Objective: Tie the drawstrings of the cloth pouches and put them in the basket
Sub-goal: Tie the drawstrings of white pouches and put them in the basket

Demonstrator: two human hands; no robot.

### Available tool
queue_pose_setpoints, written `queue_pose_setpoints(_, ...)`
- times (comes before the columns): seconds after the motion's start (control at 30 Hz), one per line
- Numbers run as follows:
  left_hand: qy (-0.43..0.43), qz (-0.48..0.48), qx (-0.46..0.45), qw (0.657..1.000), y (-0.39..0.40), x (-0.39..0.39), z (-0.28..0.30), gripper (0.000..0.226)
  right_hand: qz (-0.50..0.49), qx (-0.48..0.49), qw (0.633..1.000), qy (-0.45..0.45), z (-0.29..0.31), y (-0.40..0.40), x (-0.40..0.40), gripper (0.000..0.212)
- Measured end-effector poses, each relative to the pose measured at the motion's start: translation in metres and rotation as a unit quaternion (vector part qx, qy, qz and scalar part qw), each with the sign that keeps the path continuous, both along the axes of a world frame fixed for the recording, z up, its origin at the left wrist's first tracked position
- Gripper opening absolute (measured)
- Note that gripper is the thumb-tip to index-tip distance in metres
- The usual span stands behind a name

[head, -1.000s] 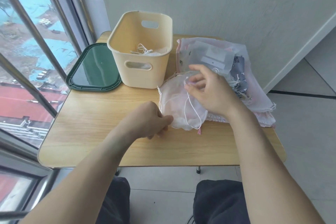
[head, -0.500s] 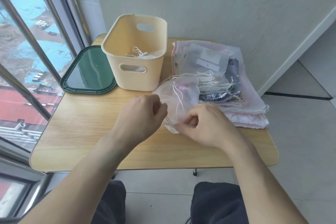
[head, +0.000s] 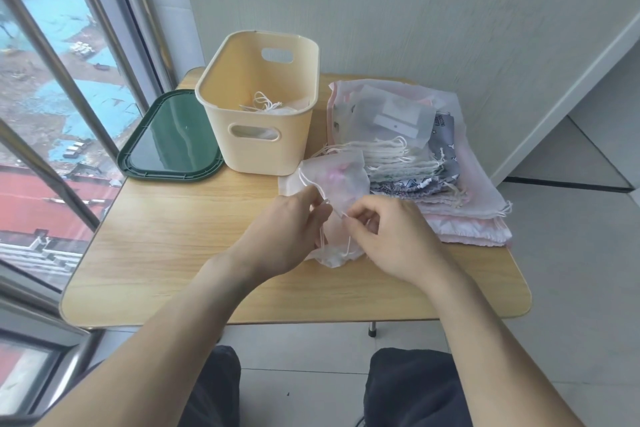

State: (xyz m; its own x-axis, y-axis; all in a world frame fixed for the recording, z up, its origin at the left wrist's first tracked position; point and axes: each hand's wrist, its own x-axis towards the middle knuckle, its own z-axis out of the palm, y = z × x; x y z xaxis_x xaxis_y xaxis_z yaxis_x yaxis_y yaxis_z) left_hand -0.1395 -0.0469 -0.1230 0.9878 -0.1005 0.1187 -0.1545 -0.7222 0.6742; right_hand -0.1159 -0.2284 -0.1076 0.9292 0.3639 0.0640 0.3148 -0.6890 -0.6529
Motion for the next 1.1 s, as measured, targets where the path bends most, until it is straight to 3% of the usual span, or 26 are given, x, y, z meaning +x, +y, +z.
queue_pose_setpoints(0.07,0.017,0.008,-0.006,1.000,0.000,0.000,0.000,0.022,-0.027,-0.008,1.000,-0.011,0.004,-0.001,-0.001,0.016)
queue_pose_setpoints(0.17,0.028,0.017,-0.005,0.999,0.000,0.001,0.000,0.024,-0.049,-0.115,0.992,0.024,0.005,-0.003,-0.004,0.048)
queue_pose_setpoints(0.27,0.033,0.017,0.006,0.999,0.000,0.002,-0.001,0.028,-0.051,-0.140,0.988,0.042,0.001,-0.001,-0.005,0.072)
queue_pose_setpoints(0.47,0.025,0.004,0.001,1.000,0.000,0.001,0.001,0.022,-0.026,-0.060,0.986,0.153,-0.003,0.003,-0.003,0.042)
queue_pose_setpoints(0.6,0.015,-0.012,-0.026,0.999,-0.002,-0.002,0.003,0.021,-0.057,0.059,0.993,0.083,-0.002,0.007,-0.003,0.019)
queue_pose_setpoints(0.7,-0.001,-0.012,-0.036,0.999,-0.002,-0.004,0.004,0.022,-0.059,0.079,0.994,0.049,-0.003,0.011,-0.006,0.021)
queue_pose_setpoints(0.87,-0.037,-0.003,-0.066,0.997,-0.004,-0.006,0.006,0.021,-0.042,0.079,0.990,0.108,-0.007,0.016,-0.009,0.024)
queue_pose_setpoints(0.97,-0.107,0.023,-0.076,0.991,-0.004,-0.002,0.002,0.021,-0.045,0.106,0.986,0.122,-0.009,0.017,-0.006,0.023)
queue_pose_setpoints(1.1,-0.165,0.034,-0.076,0.983,-0.007,0.002,-0.002,0.014,0.042,0.144,0.967,0.207,-0.003,0.014,-0.007,0.021)
